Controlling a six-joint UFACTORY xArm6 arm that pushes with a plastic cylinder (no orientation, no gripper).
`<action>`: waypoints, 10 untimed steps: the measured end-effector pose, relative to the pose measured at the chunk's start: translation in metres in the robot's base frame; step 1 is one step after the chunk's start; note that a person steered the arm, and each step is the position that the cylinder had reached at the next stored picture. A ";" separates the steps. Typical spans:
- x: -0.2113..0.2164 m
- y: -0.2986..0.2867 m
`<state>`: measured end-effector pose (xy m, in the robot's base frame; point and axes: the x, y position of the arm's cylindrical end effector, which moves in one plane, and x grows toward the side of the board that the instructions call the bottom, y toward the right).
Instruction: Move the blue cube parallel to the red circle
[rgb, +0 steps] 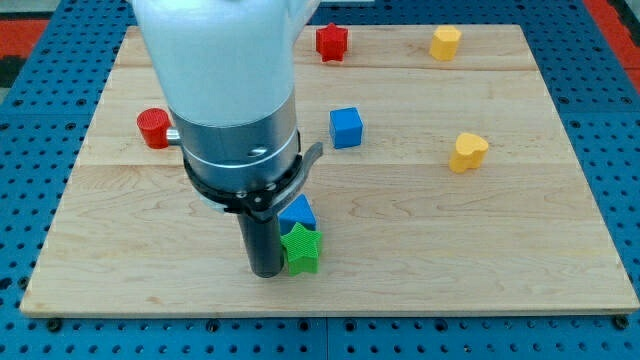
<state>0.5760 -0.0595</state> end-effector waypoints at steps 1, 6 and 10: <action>0.000 -0.005; 0.015 -0.002; -0.012 -0.061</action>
<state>0.5642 -0.1204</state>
